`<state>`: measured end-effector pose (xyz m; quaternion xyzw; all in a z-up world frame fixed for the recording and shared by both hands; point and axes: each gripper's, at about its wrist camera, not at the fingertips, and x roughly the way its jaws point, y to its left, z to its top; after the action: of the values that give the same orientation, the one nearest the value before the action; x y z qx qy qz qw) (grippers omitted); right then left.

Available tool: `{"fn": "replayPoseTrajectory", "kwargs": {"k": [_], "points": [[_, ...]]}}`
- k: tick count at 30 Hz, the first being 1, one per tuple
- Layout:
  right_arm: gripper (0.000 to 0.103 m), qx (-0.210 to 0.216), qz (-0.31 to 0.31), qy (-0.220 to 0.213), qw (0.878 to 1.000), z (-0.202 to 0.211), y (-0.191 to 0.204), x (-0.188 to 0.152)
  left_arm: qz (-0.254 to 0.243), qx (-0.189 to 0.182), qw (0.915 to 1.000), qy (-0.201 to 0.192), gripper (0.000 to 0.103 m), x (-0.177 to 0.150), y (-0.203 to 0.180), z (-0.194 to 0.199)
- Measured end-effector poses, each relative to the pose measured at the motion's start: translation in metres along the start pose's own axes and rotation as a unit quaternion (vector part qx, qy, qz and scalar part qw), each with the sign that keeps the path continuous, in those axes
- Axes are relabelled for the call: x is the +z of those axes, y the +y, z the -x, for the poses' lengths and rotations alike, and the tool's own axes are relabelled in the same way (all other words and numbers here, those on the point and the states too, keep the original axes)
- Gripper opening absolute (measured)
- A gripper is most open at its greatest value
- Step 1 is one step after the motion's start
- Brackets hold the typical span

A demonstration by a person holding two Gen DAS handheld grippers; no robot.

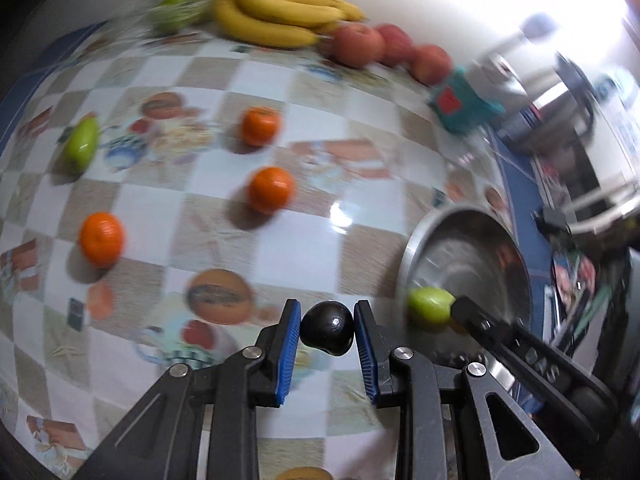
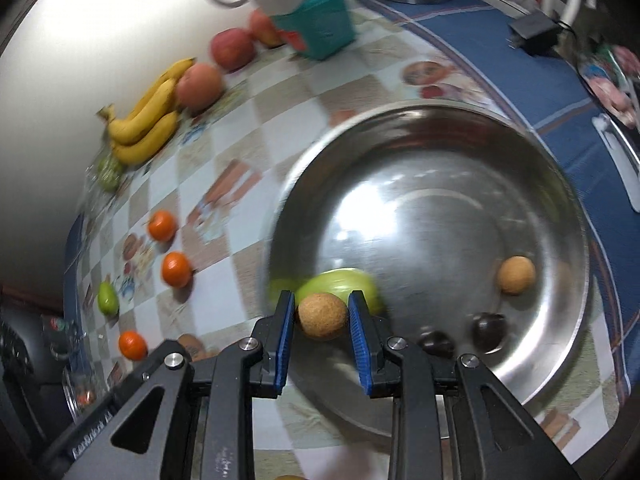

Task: Organize fruits
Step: 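Carry the brown fruit and dark plum into the steel basin and open both grippers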

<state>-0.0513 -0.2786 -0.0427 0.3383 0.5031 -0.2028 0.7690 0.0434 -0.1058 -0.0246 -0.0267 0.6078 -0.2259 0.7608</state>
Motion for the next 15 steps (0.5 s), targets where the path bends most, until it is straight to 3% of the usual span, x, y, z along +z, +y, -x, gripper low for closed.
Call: {"fn": "replayPoseTrajectory", "kwargs": {"k": [15], "points": [[0.029,-0.009,-0.076,0.001,0.997,0.005,-0.055,0.002,-0.101,-0.028,0.9945,-0.001,0.030,-0.019,-0.070,-0.021]]}}
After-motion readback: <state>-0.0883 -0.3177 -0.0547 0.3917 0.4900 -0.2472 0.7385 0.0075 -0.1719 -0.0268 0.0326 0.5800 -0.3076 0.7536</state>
